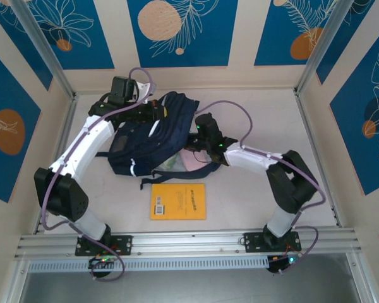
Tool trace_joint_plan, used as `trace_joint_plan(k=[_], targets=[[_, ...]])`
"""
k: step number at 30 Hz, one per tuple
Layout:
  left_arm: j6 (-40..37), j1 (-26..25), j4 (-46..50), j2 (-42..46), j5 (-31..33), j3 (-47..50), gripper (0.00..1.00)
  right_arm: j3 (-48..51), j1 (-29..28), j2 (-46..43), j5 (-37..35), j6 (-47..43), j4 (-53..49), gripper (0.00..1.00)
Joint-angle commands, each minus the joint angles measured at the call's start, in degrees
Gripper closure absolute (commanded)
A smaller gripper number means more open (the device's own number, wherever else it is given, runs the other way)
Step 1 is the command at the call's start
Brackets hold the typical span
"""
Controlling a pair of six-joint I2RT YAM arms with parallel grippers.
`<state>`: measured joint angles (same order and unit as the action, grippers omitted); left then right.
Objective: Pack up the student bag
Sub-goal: Place the book in the student bag, then close the student bag at the center of the table, then pick up the book from the bottom-center of the table.
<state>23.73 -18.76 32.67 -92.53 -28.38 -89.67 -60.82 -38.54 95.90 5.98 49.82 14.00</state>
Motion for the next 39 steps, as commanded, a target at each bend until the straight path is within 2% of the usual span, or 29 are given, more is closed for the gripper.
trace_joint_plan(k=[1,5,9,11,13,14,16,23,27,29,32,39], targets=[[0.4,2.4,-8.0,-3.1,5.7,-1.4,1.00,3.9,0.8,-5.4,-3.5,-4.8,-3.2,0.04],[0.6,2.4,-7.7,-6.7,6.7,-3.5,1.00,7.0,2.5,-10.5,-8.7,-4.8,-10.3,0.05],[-1.5,2.1,-4.5,-10.4,5.1,-6.2,0.99,12.5,2.4,-18.4,-13.8,-6.3,-12.5,0.06],[-2.1,1.6,-2.8,-10.7,3.8,-6.1,0.75,16.1,2.3,-23.1,-16.0,-6.6,-14.0,0.07],[-2.3,0.6,-3.5,-8.2,5.1,-3.1,0.57,19.8,2.4,-27.9,-16.4,-6.7,-14.4,0.08],[-2.2,0.0,-4.5,-6.2,5.9,-1.2,0.49,21.8,2.4,-30.6,-16.1,-6.6,-14.7,0.08],[-1.6,-0.9,-5.4,-2.4,6.9,2.3,0.41,25.7,2.4,-35.4,-14.2,-6.5,-14.4,0.10],[1.3,-6.0,-7.1,12.8,9.2,18.0,0.40,32.9,1.0,-45.8,-6.8,-5.3,-20.0,0.18],[5.6,-9.7,-4.4,20.0,15.4,28.1,0.38,35.7,-1.3,-47.3,-4.6,-1.0,-22.9,0.23],[9.4,-11.5,-0.7,21.6,19.0,32.0,0.38,36.4,-2.5,-47.0,-3.2,0.8,-23.1,0.24],[14.6,-13.5,3.4,22.5,21.2,37.0,0.38,36.1,-4.3,-44.7,-2.0,1.8,-24.3,0.26],[21.2,-16.1,-6.1,30.4,19.5,53.9,0.38,36.6,-5.6,-37.6,-1.6,4.4,-22.2,0.26]])
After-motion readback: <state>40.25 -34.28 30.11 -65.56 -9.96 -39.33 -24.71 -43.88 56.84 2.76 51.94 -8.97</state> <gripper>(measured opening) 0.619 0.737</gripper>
